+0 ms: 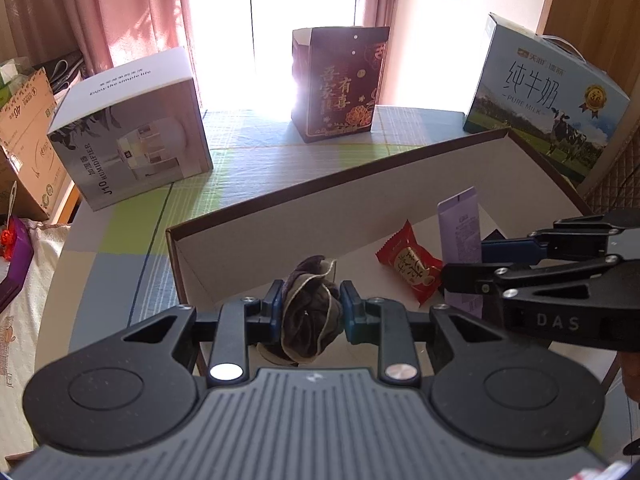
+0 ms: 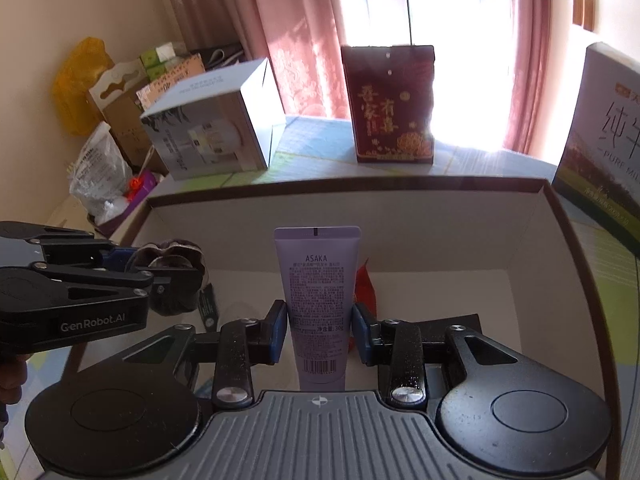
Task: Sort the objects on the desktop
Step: 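Open both tools to drop the purple tube and scrunchie into the box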
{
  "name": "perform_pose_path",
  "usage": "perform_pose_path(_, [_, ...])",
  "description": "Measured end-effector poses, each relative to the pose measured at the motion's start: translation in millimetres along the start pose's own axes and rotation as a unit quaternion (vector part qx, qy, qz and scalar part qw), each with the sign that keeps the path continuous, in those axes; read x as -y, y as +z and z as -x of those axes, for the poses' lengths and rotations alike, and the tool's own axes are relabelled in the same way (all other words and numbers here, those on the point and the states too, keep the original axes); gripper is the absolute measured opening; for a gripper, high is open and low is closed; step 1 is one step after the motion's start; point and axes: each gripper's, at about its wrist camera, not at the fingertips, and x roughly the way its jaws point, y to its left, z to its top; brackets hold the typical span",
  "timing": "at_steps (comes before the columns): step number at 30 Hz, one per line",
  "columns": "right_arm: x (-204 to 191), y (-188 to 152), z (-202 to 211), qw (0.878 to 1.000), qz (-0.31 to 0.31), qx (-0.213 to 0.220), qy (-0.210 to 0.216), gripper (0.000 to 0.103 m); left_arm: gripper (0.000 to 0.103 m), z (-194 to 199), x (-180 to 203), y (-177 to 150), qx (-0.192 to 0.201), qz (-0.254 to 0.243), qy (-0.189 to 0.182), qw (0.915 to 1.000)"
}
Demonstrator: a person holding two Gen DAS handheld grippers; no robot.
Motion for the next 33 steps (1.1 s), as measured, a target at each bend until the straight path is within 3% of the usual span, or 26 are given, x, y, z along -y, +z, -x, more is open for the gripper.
perform_pose_path(7, [0, 0, -17, 1.000, 0.014, -0.027, 0.003, 0.032, 0.024, -12, -3, 1, -0.010, 0.000, -0.002, 0.9999])
perform_pose_path(25, [8, -1, -11, 1.000, -0.004, -0.021, 0.003, 0.041, 0.024, -24, -5, 4, -0.017, 0.002, -0.004, 0.9998])
perform_pose_path(31, [5, 0, -7, 1.000, -0.005, -0.014, 0.005, 0.048, 0.025, -25, -4, 8, -0.012, 0.000, -0.003, 0.9999])
perform_pose_path(33, [5, -1, -5, 1.000, -0.006, -0.011, 0.003, 0.057, 0.039, -24, -4, 9, -0.008, 0.002, -0.001, 1.0000])
